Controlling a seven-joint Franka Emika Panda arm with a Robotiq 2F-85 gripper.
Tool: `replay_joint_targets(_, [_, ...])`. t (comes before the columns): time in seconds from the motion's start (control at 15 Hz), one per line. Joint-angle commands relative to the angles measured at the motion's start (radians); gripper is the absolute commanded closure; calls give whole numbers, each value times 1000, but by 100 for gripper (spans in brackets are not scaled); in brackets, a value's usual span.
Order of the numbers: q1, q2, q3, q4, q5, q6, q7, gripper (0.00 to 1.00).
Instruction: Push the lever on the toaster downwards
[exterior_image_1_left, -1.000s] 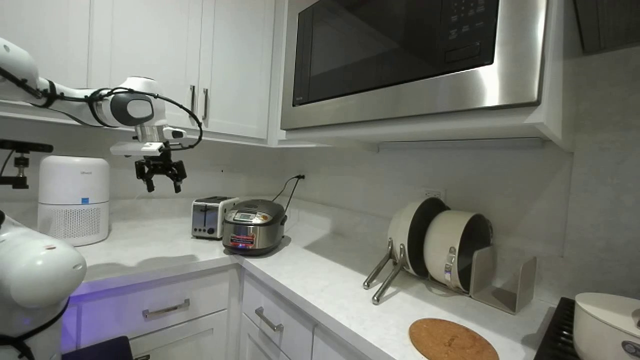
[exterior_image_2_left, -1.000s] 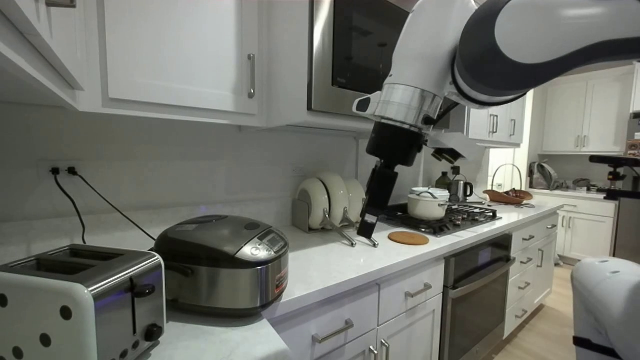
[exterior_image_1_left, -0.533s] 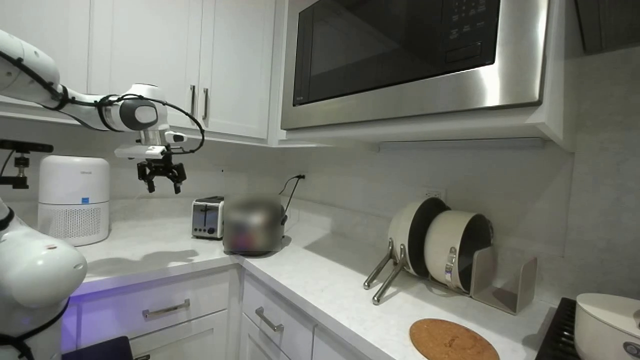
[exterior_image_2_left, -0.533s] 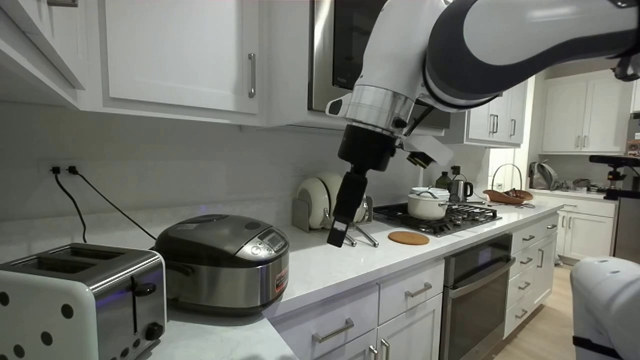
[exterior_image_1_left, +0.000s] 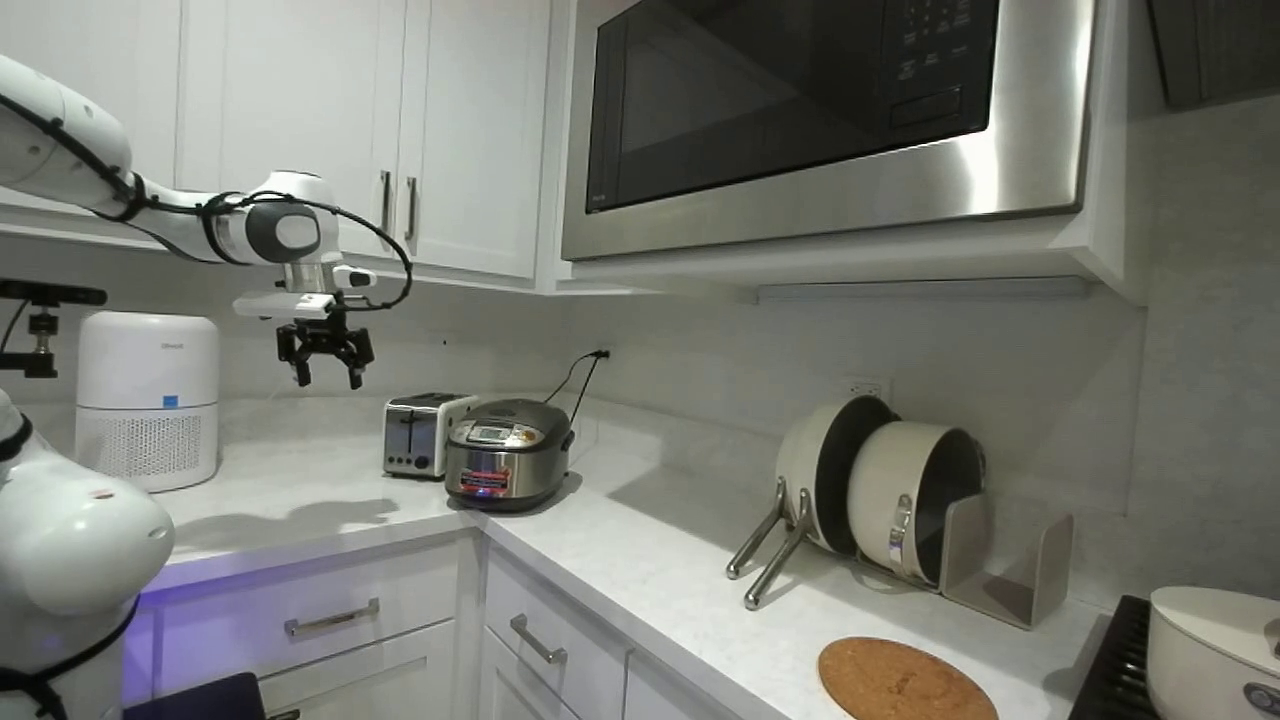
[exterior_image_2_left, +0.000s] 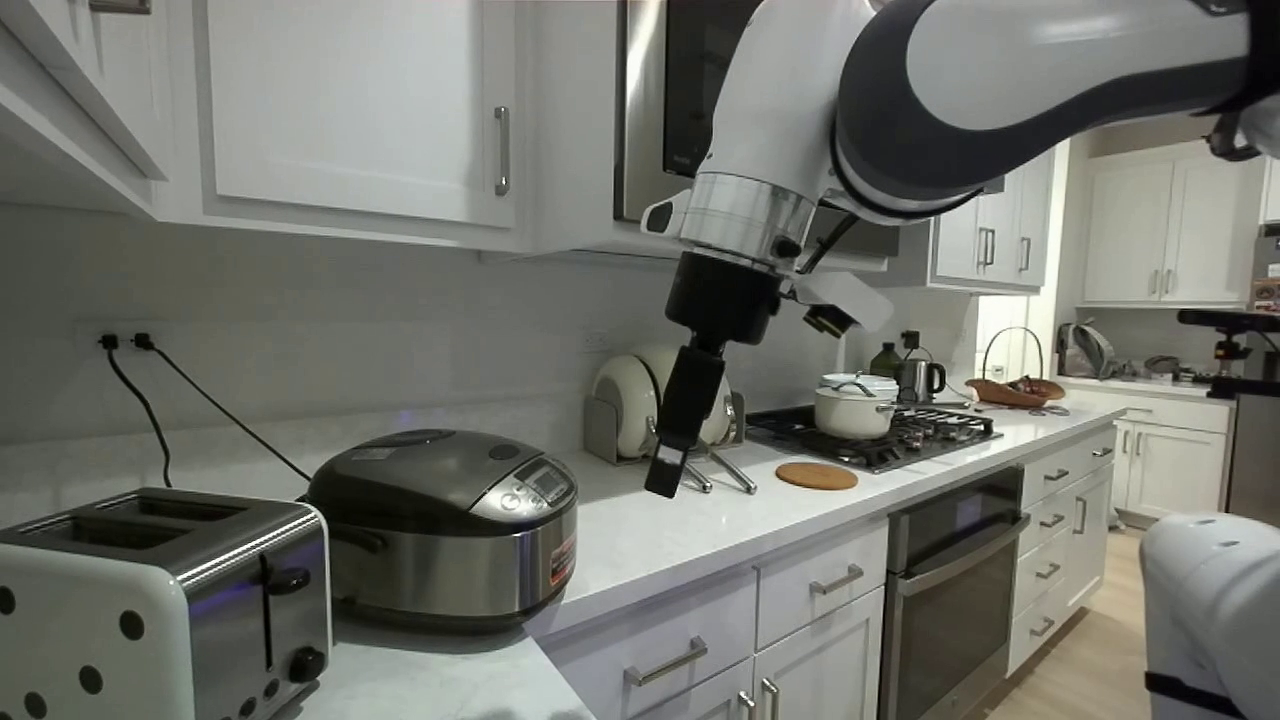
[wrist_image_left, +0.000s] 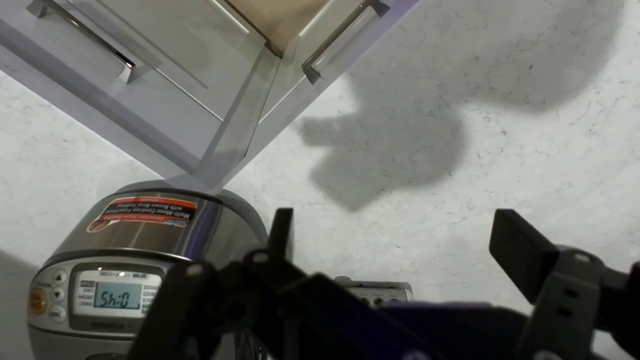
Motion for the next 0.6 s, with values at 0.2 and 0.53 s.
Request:
replay_joint_targets(0.2, [44,169,41,94,18,60,-17,0])
replay_joint_targets(0.53, [49,278,66,202,4,53,-22,0])
